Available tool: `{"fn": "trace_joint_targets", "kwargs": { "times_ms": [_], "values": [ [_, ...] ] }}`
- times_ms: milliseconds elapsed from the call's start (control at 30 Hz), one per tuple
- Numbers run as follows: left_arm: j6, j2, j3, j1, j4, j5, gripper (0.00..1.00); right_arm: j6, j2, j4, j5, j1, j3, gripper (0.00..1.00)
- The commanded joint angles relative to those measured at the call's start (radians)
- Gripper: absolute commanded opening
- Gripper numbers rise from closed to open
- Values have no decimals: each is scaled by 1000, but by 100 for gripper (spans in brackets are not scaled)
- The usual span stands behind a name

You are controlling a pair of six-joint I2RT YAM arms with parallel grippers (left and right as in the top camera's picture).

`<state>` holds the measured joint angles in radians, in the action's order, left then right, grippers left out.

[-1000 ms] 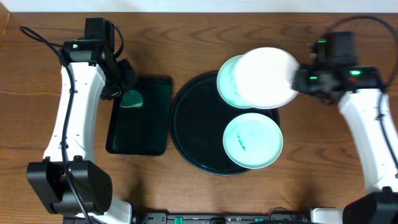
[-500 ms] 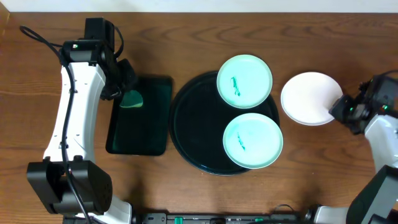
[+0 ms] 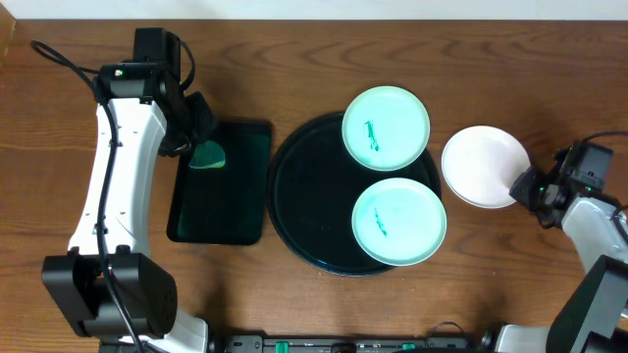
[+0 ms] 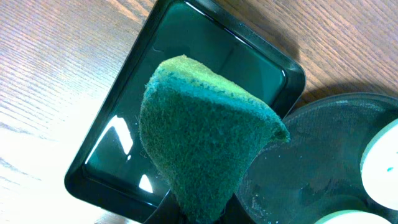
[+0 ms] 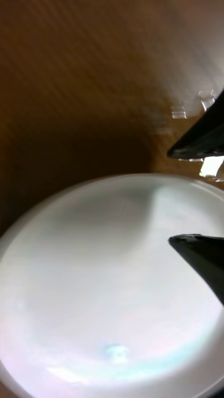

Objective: Clean dirty plates on tray and stack at the side
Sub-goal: 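Release the white plate and grasp the lower green plate rim with right gripper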

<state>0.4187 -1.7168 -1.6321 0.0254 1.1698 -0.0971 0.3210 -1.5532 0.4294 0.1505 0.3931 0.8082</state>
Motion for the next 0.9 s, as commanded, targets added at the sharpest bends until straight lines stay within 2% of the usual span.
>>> {"fn": "trace_joint_targets", "kwargs": {
  "times_ms": [0, 167, 333, 467, 867],
  "values": [
    [2, -2, 5, 2, -1, 20, 7, -50, -6, 134, 92, -21, 120, 37],
    [2, -2, 5, 2, -1, 20, 8, -175, -6, 440, 228, -72, 259, 37],
    [2, -2, 5, 2, 0, 20, 8, -271, -7, 556, 211, -180, 245, 38],
    [2, -2, 5, 2, 0, 20, 8, -320, -7, 549, 196, -275, 187, 39],
    [1, -2, 5, 2, 0, 20, 7, -319, -7, 366, 175, -397, 42, 29]
  ]
}}
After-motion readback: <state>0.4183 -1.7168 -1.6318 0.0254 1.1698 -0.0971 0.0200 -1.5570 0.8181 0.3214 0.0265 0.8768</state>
